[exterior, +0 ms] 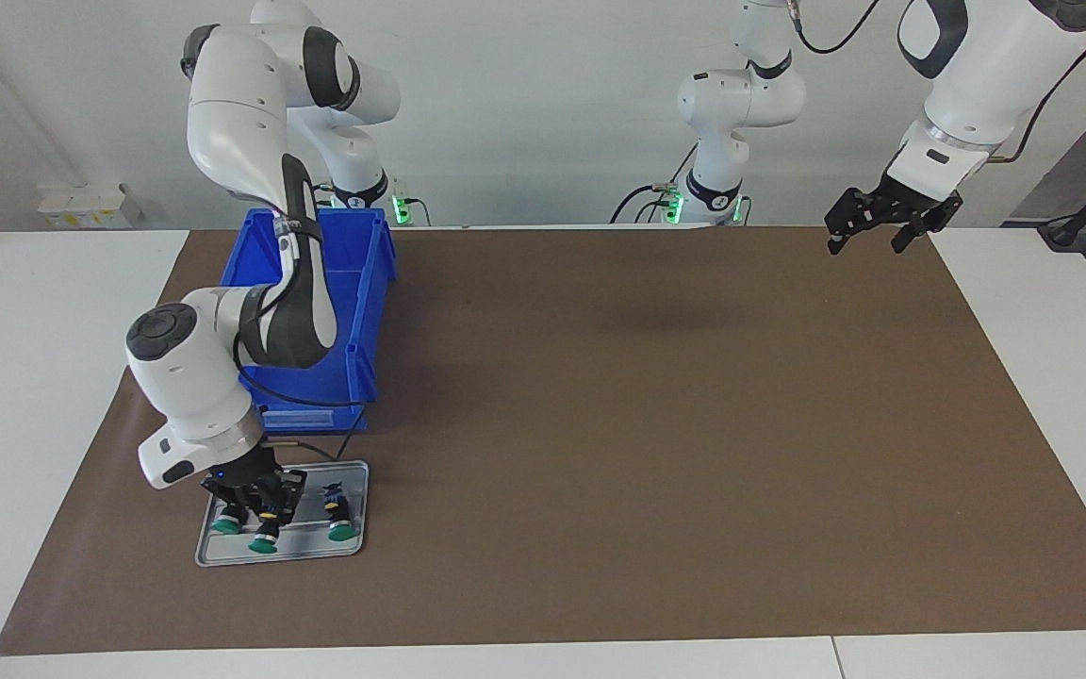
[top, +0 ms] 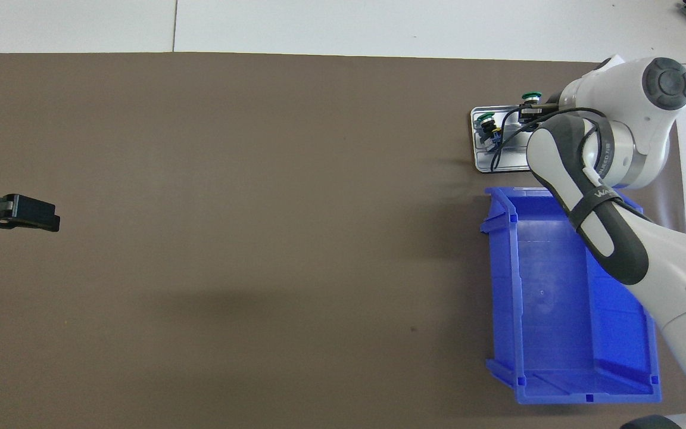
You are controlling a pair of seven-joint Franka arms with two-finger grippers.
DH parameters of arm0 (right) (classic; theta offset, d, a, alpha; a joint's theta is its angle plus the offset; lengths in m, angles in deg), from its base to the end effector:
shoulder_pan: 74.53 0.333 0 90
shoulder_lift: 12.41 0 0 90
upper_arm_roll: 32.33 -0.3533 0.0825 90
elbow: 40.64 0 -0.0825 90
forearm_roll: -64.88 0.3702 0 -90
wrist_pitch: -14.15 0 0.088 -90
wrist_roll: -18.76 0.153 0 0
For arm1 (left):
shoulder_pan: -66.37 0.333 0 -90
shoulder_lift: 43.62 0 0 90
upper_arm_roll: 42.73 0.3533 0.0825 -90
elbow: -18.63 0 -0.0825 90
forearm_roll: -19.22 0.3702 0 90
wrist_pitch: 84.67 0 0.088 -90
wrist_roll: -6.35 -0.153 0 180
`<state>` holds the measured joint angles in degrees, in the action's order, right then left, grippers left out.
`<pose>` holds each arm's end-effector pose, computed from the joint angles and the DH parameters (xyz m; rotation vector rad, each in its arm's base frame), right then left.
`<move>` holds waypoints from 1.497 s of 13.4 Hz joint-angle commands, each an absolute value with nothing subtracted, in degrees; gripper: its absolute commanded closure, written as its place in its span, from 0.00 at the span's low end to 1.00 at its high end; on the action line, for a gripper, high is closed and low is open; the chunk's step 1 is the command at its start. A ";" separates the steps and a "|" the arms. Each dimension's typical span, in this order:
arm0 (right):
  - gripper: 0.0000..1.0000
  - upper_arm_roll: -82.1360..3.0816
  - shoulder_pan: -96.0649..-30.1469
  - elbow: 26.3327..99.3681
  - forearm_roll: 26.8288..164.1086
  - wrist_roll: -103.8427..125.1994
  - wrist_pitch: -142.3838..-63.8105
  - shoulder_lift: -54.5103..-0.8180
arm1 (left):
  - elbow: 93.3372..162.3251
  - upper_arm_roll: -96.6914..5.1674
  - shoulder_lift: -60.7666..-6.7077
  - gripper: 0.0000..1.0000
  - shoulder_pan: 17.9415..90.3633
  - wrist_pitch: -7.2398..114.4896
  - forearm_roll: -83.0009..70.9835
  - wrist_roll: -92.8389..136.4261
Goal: Place and press button with both arms
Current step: 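Carry the green part with the right gripper to the table center and release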
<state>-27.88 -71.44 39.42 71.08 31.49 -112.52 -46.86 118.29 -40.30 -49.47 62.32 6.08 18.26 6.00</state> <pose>0.7574 0.0015 0.3692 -3.0226 0.4305 -0.3189 0.5004 -0.0157 0.5931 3.1196 -0.0531 -0.0838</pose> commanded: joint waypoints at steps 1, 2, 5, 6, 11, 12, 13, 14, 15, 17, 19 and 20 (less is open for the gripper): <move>1.00 -27.67 -69.45 35.56 71.12 48.50 -104.26 -44.06 | 119.18 -40.27 -50.65 0.00 62.33 5.86 18.95 6.53; 1.00 -27.49 -68.13 35.56 71.21 54.13 -103.54 -42.57 | 119.18 -40.27 -50.65 0.00 62.33 5.86 18.95 6.53; 1.00 -27.49 -62.60 35.56 69.64 76.33 -100.03 -40.19 | 119.18 -40.27 -50.65 0.00 62.33 5.86 18.95 6.53; 1.00 -27.58 -59.79 35.56 68.23 86.25 -99.93 -40.10 | 119.18 -40.36 -50.65 0.00 62.33 5.86 18.95 6.53; 1.00 -28.19 -45.56 38.46 59.28 123.28 -100.54 -39.83 | 119.27 -40.27 -50.65 0.00 62.33 5.86 18.95 6.53; 1.00 -28.11 -43.44 38.55 58.21 129.10 -100.20 -40.27 | 119.27 -40.27 -50.65 0.00 62.33 5.86 18.95 6.53; 1.00 -28.11 -40.72 38.38 57.59 134.46 -100.20 -41.58 | 119.18 -40.27 -50.65 0.00 62.33 5.86 18.95 6.53; 1.00 -28.11 -38.78 38.38 56.98 139.13 -100.28 -43.16 | 119.27 -40.27 -50.65 0.00 62.33 5.86 18.95 6.53; 1.00 -28.11 -36.41 37.94 55.66 143.35 -100.55 -45.26 | 119.18 -40.36 -50.65 0.00 62.33 5.86 18.95 6.61; 1.00 -28.20 -33.58 37.85 54.60 149.43 -101.86 -48.17 | 119.18 -40.45 -50.65 0.00 62.33 5.86 18.95 6.61; 1.00 -28.20 -32.26 38.02 54.68 153.66 -106.06 -49.32 | 119.18 -40.27 -50.65 0.00 62.33 6.03 18.95 6.70; 1.00 -28.28 -31.65 38.89 54.77 155.07 -107.91 -49.32 | 119.18 -40.36 -50.65 0.00 62.33 6.12 18.95 6.70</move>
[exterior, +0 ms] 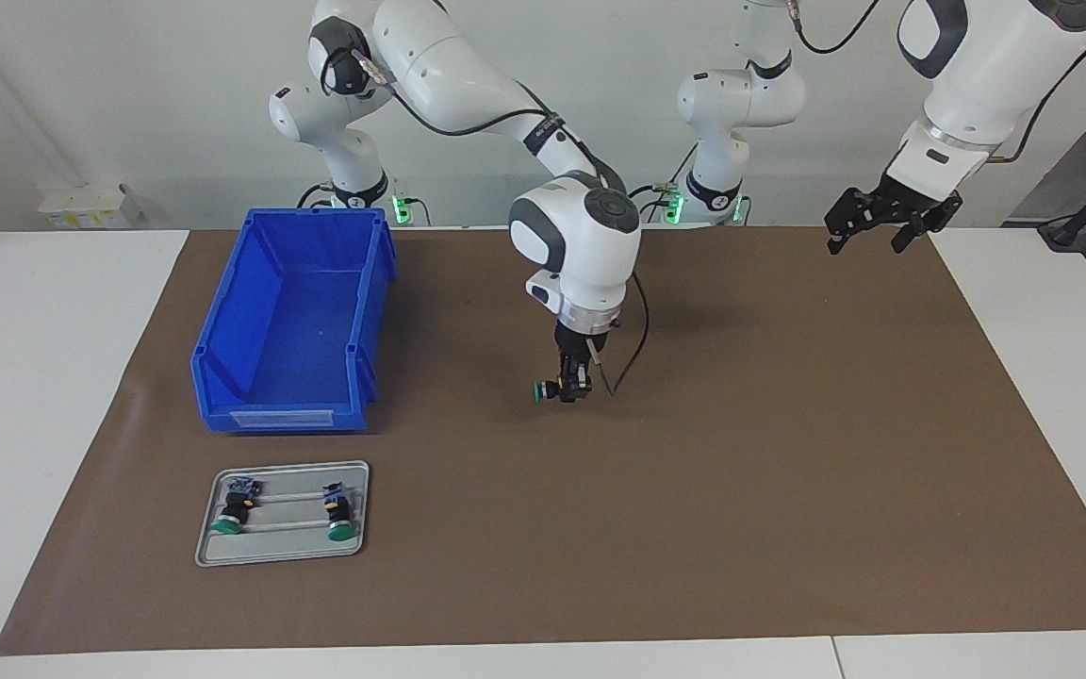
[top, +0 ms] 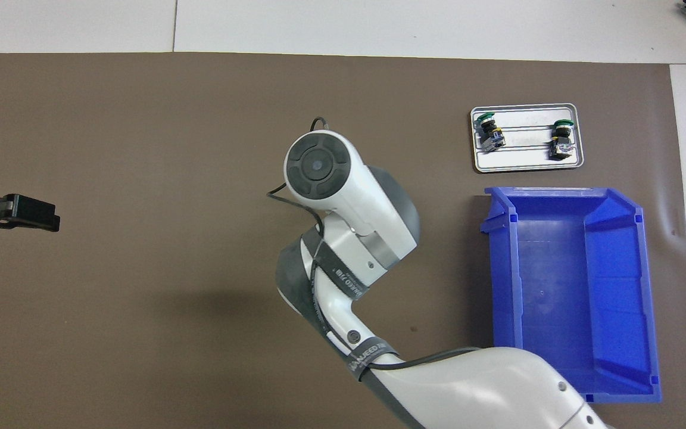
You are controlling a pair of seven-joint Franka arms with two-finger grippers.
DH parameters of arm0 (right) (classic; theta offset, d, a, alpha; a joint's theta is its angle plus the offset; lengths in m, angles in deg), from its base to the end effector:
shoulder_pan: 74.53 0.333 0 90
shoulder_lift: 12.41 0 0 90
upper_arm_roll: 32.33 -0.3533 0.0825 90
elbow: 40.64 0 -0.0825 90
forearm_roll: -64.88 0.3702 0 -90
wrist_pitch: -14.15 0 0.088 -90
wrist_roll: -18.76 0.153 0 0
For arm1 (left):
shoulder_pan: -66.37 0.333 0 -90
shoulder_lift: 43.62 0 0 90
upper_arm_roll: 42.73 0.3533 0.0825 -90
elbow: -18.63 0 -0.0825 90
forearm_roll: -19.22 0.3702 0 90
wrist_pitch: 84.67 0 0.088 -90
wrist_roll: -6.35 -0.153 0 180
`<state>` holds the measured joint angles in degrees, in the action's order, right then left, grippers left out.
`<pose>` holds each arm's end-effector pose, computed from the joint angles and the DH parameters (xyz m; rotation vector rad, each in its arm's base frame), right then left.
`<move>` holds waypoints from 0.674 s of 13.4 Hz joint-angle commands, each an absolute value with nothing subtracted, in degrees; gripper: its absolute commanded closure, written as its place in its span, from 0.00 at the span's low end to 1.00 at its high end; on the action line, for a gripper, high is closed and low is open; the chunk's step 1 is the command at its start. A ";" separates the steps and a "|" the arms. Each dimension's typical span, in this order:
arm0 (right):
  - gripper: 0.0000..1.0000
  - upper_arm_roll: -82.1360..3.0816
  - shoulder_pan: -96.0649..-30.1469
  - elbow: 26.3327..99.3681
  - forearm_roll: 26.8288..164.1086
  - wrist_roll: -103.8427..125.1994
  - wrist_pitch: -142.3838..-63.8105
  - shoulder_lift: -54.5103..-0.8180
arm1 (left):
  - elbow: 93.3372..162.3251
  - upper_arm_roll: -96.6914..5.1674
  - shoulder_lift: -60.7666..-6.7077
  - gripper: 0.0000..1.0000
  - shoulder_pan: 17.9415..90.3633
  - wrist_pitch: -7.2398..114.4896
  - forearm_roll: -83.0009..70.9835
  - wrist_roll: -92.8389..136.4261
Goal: Place and press button with both arms
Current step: 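Carry the green part with the right gripper to the table center and release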
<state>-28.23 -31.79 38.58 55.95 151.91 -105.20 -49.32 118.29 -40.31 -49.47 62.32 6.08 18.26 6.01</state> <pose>0.5832 0.4618 0.3317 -2.1915 2.1707 -0.2848 0.5004 -0.0158 0.5931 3.1196 -0.0531 -0.0838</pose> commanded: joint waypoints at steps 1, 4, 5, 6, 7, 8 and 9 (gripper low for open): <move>1.00 -28.28 -31.29 39.42 54.77 155.52 -108.89 -49.15 | 119.18 -40.45 -50.65 0.00 62.07 6.12 18.95 6.35; 1.00 -28.28 -29.62 42.57 54.68 155.70 -111.95 -49.06 | 119.18 -40.62 -50.65 0.00 61.54 6.38 18.95 7.05; 1.00 -28.28 -29.18 44.68 54.77 155.61 -113.80 -48.80 | 119.18 -40.80 -50.65 0.00 61.45 6.38 18.95 6.97; 1.00 -28.28 -29.01 45.31 54.68 155.61 -113.91 -48.54 | 119.09 -41.06 -50.57 0.00 61.36 6.38 18.95 6.88; 1.00 -28.28 -29.00 45.41 54.68 155.70 -113.99 -48.53 | 119.09 -41.59 -50.57 0.00 61.36 6.30 18.95 6.79; 0.43 -28.28 -28.92 45.41 54.51 155.61 -113.82 -48.45 | 119.27 -42.11 -50.65 0.00 61.19 6.38 18.95 6.70; 0.00 -28.28 -28.83 45.15 53.46 154.65 -113.30 -48.36 | 119.27 -42.21 -50.65 0.00 61.18 6.38 18.87 6.44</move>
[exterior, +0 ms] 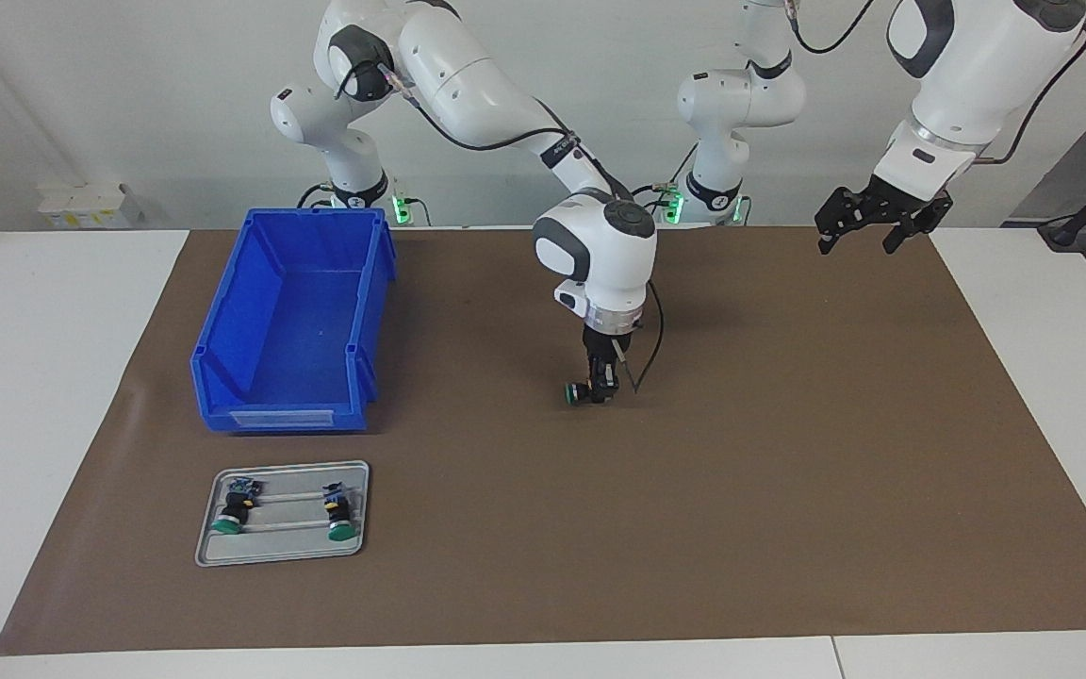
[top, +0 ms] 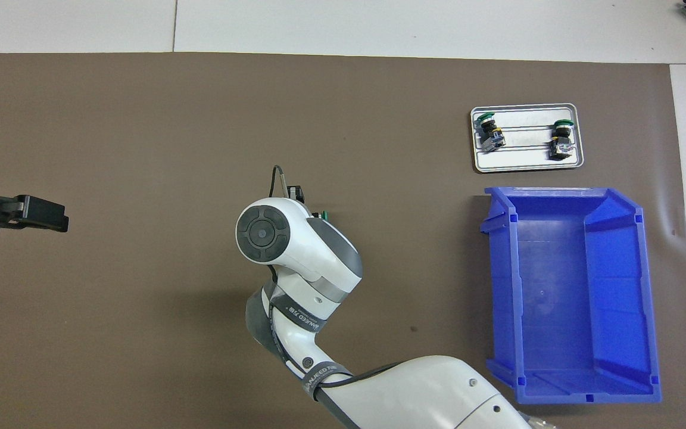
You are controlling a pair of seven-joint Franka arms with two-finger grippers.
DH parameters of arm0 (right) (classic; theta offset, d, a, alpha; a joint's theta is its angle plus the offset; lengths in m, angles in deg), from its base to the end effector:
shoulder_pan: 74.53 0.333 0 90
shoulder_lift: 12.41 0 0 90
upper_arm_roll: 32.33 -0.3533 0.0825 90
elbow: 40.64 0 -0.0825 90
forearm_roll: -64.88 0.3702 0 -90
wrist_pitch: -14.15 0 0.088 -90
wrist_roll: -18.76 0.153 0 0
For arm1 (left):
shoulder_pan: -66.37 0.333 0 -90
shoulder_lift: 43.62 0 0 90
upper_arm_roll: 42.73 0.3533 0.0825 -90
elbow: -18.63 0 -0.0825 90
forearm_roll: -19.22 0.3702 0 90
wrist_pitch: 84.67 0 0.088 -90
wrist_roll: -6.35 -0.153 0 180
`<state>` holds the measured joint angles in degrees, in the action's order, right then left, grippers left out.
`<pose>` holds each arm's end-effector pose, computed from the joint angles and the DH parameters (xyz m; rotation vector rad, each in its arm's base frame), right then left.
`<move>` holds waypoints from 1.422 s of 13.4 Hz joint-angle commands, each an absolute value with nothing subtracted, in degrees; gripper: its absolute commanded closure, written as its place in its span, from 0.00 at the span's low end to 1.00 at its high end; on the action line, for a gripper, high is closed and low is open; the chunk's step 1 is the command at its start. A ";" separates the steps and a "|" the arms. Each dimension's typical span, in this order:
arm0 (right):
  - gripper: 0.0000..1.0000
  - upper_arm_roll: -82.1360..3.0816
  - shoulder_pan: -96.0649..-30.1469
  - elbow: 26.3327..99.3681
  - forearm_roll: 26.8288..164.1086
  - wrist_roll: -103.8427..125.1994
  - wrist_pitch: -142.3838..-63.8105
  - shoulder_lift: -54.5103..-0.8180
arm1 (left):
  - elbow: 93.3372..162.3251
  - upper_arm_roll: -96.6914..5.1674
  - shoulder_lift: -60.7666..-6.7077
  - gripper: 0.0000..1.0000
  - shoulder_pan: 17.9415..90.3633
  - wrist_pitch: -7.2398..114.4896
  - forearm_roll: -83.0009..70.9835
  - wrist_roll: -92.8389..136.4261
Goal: Place and press button with both arms
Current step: 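Carry the green part with the right gripper to the table center and release, then withdraw the right gripper to rest while the left gripper reaches the part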
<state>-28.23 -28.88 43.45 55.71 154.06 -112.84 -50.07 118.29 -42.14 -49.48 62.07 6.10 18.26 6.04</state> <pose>0.5561 0.4906 0.2955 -2.1963 2.1058 -0.2710 0.4994 -0.0347 0.5932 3.1224 -0.1087 -0.0834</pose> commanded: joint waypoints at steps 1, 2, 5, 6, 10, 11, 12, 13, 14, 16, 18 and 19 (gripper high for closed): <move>0.00 -28.37 -28.91 44.80 51.63 153.43 -112.68 -48.27 | 119.27 -42.21 -50.65 0.00 60.75 6.56 18.69 6.26; 0.00 -28.37 -28.92 44.79 50.91 151.59 -112.15 -47.84 | 119.27 -42.29 -50.57 0.00 60.31 6.99 18.60 6.26; 0.00 -28.55 -32.41 47.76 51.87 140.36 -111.01 -40.04 | 119.79 -42.38 -50.57 0.00 57.24 10.67 18.34 5.57; 0.00 -28.63 -34.35 50.48 52.39 136.40 -111.01 -36.01 | 120.93 -42.38 -50.48 0.00 55.84 13.04 18.34 4.25; 0.00 -28.55 -42.61 56.30 58.10 113.31 -108.56 -26.40 | 122.08 -42.38 -47.07 0.00 50.03 19.12 15.89 3.28; 0.00 -28.55 -45.06 56.39 59.24 107.51 -107.07 -25.08 | 122.08 -42.38 -45.22 0.00 48.37 21.74 14.31 2.40; 0.00 -28.55 -47.26 56.57 60.47 102.23 -105.75 -23.59 | 122.08 -42.38 -43.12 0.00 46.61 24.29 13.51 1.44; 0.00 -28.55 -49.72 56.57 61.88 96.78 -104.52 -22.18 | 121.99 -42.38 -40.92 0.00 45.11 27.27 13.16 -0.83; 0.00 -28.55 -52.36 56.57 63.11 91.42 -103.28 -20.86 | 122.08 -42.38 -39.33 0.00 43.71 30.17 12.80 -4.34; 0.00 -28.55 -56.58 56.57 63.74 81.04 -101.00 -19.19 | 122.08 -42.47 -36.69 0.00 41.25 35.36 12.36 -9.45; 0.00 -28.55 -60.19 56.48 63.82 70.23 -99.41 -17.96 | 122.95 -42.65 -35.98 0.00 39.40 39.85 11.75 -14.36; 0.00 -28.55 -61.94 56.39 63.82 65.13 -98.36 -17.51 | 124.00 -42.65 -35.71 0.00 38.08 41.52 11.75 -17.18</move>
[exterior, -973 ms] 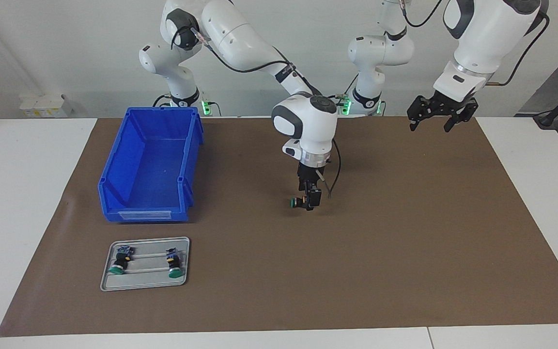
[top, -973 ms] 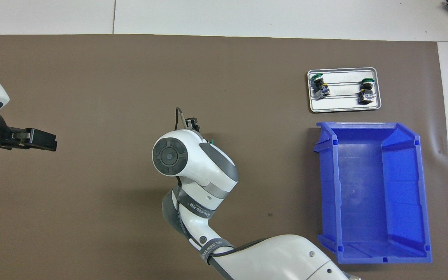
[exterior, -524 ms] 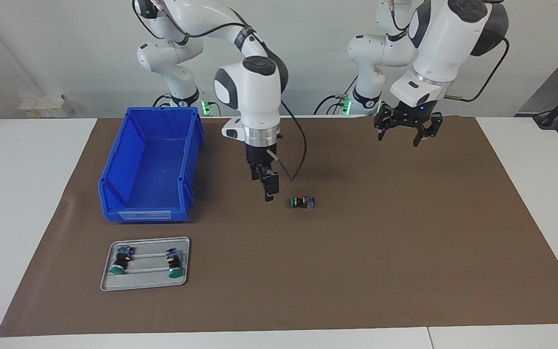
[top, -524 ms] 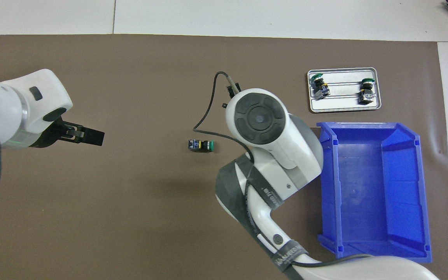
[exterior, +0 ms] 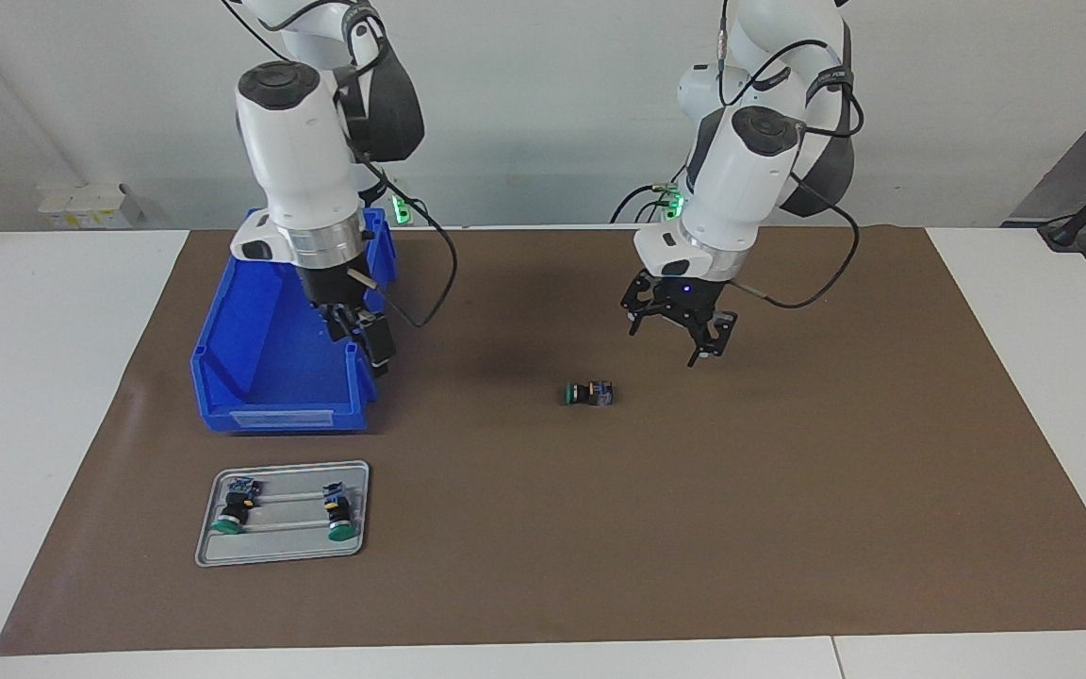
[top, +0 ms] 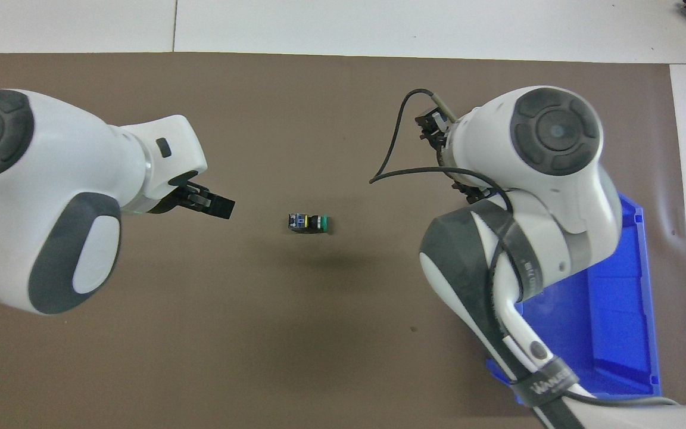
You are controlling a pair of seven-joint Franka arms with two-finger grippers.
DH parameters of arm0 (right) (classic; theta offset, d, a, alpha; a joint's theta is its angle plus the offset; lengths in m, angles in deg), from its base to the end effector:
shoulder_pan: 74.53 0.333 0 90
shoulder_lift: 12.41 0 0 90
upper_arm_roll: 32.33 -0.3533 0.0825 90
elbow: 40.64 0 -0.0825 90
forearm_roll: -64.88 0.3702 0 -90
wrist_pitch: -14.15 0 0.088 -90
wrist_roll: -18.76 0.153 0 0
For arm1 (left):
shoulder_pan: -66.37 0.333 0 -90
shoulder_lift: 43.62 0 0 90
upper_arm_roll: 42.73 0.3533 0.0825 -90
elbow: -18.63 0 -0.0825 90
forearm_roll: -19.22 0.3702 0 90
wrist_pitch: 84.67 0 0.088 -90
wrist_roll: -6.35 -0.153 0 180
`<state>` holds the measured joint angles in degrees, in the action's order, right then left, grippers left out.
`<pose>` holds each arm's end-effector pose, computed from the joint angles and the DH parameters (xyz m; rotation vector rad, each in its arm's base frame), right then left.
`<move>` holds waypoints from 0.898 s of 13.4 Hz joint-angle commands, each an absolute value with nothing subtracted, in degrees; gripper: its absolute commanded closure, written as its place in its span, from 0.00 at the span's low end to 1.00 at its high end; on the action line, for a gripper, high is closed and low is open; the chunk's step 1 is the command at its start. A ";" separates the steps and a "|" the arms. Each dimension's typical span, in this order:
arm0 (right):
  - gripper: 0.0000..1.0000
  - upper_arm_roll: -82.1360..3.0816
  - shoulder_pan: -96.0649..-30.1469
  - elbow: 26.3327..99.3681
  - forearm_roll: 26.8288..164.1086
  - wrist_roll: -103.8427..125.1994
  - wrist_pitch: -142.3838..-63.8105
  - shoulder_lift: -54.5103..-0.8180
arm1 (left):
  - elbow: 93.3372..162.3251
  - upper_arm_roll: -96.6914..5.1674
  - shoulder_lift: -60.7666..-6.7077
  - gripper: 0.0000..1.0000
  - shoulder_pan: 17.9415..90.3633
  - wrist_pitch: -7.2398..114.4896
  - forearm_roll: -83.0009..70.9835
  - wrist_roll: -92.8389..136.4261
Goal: Place and press button with both arms
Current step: 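Withdraw the right gripper to rest while the left gripper reaches the part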
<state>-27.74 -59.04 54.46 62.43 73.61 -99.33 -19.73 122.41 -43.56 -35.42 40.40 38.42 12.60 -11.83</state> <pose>0.6109 0.1156 0.5410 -2.8513 1.1260 -0.2922 0.5514 -0.2885 0.4762 2.8111 -1.0758 0.2799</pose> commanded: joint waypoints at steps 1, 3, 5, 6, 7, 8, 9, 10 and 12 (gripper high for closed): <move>0.00 -28.55 -63.62 56.31 63.82 61.34 -97.57 -16.64 | 125.49 -42.65 -35.80 0.00 37.46 42.58 11.75 -21.03; 0.00 -28.46 -66.08 55.96 63.82 55.53 -95.64 -15.14 | 127.17 -42.65 -35.19 0.00 35.97 44.69 11.75 -28.95; 0.00 -28.20 -68.28 55.34 63.74 47.38 -93.01 -13.56 | 129.19 -42.56 -33.18 0.00 33.77 50.47 11.75 -31.96; 0.00 -27.93 -69.16 54.99 63.82 41.85 -90.90 -12.86 | 128.85 -42.56 -30.73 0.00 33.24 52.85 11.75 -33.62; 0.00 -27.84 -70.47 54.46 63.82 36.83 -88.01 -12.07 | 128.50 -42.56 -28.61 0.00 32.36 54.18 11.83 -35.99; 0.00 -27.84 -71.36 54.46 63.82 34.43 -85.20 -11.19 | 128.41 -42.56 -26.85 0.00 32.27 54.46 11.83 -38.62; 0.00 -27.84 -71.89 54.55 63.82 33.89 -82.99 -9.96 | 128.32 -42.47 -25.27 0.00 32.18 54.72 11.83 -40.82; 0.00 -27.84 -72.50 54.90 63.91 33.71 -80.53 -8.99 | 128.15 -42.56 -24.30 0.00 32.27 55.42 12.01 -42.93; 0.00 -27.76 -74.61 56.73 64.00 32.75 -77.35 -7.58 | 127.71 -42.56 -23.41 0.00 31.83 55.52 12.18 -44.19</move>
<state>-27.34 -72.31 54.20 62.49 35.13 -78.75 -9.50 128.52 -43.49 -23.99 32.98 55.10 12.46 -41.84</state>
